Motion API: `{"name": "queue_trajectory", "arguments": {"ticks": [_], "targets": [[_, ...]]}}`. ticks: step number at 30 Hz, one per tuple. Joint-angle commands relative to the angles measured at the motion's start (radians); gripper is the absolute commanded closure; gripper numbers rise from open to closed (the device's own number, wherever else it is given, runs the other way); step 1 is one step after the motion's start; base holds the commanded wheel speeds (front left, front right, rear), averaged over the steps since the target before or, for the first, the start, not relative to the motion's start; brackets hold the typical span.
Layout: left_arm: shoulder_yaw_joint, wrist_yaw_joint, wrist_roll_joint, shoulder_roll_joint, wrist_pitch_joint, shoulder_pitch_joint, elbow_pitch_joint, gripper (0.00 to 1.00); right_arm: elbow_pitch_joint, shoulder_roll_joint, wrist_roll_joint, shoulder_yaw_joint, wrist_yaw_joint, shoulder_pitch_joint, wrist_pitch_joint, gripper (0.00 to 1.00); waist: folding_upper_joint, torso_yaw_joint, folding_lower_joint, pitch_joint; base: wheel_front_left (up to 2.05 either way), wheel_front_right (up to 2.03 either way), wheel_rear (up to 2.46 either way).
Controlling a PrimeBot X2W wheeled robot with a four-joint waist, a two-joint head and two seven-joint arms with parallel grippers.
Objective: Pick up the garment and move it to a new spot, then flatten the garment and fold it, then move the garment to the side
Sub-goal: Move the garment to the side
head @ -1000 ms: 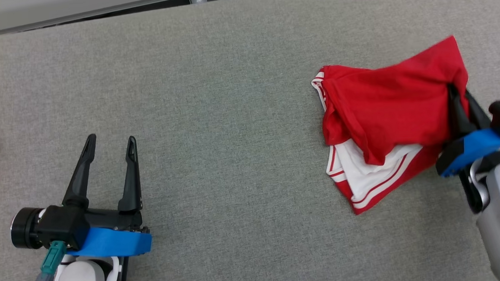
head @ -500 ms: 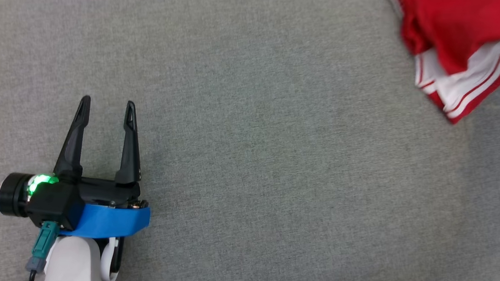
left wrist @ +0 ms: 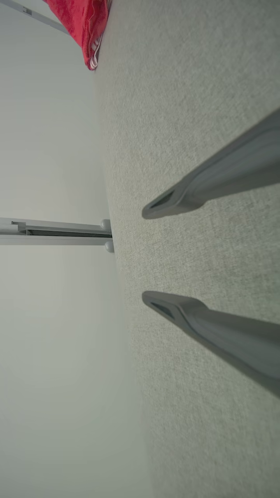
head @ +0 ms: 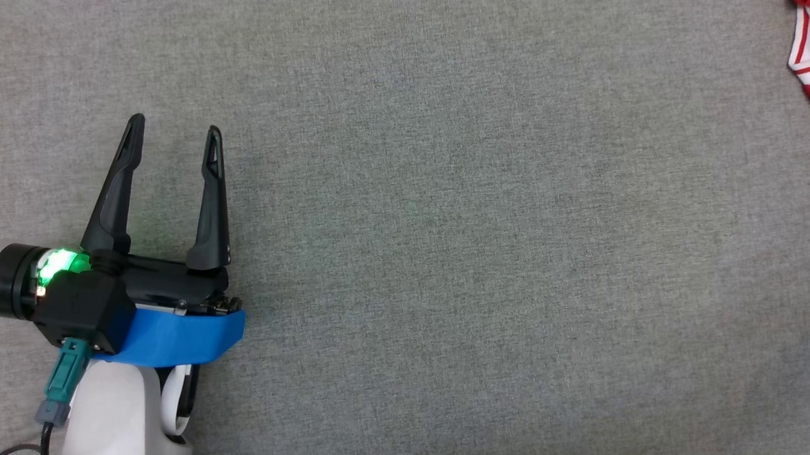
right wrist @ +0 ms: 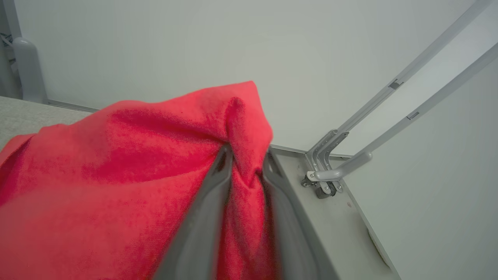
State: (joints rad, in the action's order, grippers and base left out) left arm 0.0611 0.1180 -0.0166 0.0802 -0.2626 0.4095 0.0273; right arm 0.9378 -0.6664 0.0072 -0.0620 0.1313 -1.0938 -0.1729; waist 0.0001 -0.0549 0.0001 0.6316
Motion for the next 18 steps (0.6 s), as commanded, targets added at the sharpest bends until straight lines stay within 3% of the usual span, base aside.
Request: {"name": "queue_trajectory", "arguments": {"ticks": [1,5,9,18], "targets": [[-0.006,-0.003,-0.002,0.004,-0.003,0.004,-0.006,0.00,0.019,0.010,-0.011,-0.014,-0.001,-0.017,-0.016,0.00,-0.0001,-0.001,-0.0001,-0.011,0.00,0.00,0.00],[-0.010,-0.006,-0.008,0.003,-0.003,-0.017,0.005,0.00,0.049,0.026,-0.042,-0.059,-0.001,-0.002,-0.052,0.00,-0.0001,-0.002,-0.0001,-0.052,0.00,0.00,0.00],[-0.018,-0.012,-0.018,-0.003,-0.003,-0.048,0.020,0.00,0.017,0.090,-0.063,-0.090,-0.001,0.057,-0.089,0.00,-0.0001,0.002,-0.0001,-0.135,0.00,0.00,0.00],[-0.058,-0.028,-0.042,-0.012,-0.003,-0.156,0.052,0.00,-0.290,0.271,-0.009,-0.053,-0.001,0.297,-0.091,0.00,-0.0001,0.020,-0.0001,-0.304,0.00,0.00,0.00]]}}
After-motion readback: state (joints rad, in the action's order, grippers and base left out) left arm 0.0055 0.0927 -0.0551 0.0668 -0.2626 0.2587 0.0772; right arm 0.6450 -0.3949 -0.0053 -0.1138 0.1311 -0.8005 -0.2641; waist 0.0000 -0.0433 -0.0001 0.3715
